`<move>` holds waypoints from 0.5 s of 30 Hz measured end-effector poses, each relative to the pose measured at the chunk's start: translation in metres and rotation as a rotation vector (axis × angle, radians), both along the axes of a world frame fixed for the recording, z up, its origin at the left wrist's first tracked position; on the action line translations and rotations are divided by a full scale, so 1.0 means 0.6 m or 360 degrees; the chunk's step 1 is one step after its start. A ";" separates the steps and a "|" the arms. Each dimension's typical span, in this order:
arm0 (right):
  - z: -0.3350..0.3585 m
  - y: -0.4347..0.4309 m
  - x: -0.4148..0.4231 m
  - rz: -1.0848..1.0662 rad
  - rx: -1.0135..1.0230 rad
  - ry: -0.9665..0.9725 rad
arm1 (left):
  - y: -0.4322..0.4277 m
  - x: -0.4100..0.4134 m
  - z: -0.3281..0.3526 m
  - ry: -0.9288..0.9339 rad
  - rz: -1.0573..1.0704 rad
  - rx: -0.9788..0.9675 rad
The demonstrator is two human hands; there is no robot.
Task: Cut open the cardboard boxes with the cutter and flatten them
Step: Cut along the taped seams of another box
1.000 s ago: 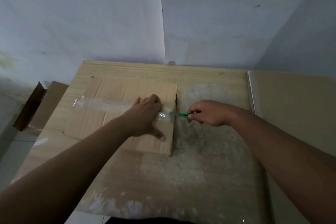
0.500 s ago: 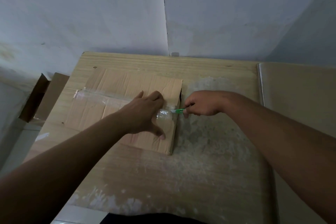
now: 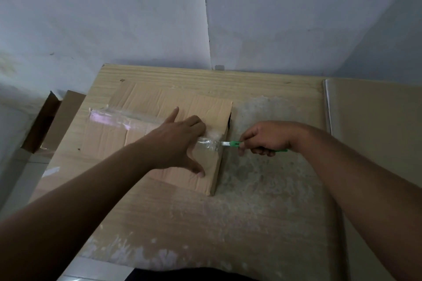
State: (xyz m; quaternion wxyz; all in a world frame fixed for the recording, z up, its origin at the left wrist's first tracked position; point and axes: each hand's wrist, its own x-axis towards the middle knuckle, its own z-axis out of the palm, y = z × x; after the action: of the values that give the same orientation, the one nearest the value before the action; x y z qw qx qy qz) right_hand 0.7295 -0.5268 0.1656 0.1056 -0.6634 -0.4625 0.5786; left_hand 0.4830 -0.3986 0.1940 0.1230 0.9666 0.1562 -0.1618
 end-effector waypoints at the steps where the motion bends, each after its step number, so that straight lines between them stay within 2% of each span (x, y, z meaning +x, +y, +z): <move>1: -0.001 -0.014 -0.009 -0.0084 0.0069 0.0013 | -0.009 -0.008 0.005 -0.0065 0.0016 -0.0001; 5: -0.008 -0.067 -0.067 -0.0531 0.0328 0.0033 | -0.048 -0.057 0.035 -0.0444 0.0149 0.0004; 8: -0.019 -0.079 -0.090 -0.0819 0.0540 -0.0307 | -0.086 -0.094 0.061 -0.0734 -0.0032 0.0217; 10: -0.019 -0.075 -0.104 -0.0919 0.0722 -0.0522 | -0.110 -0.114 0.065 -0.0748 -0.0227 0.0248; 13: 0.000 -0.041 -0.127 -0.0798 0.0965 -0.0721 | -0.137 -0.142 0.037 -0.0610 -0.0312 0.0127; 15: 0.009 -0.005 -0.139 -0.0559 0.0884 -0.0785 | -0.147 -0.159 -0.003 -0.0543 -0.0242 0.0100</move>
State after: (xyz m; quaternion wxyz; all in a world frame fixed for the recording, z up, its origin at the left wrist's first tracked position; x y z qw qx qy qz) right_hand 0.6460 -0.5298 0.1708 0.2638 -0.7974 -0.4922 0.2285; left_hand 0.3876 -0.4866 0.1921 0.1050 0.9924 0.0647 0.0006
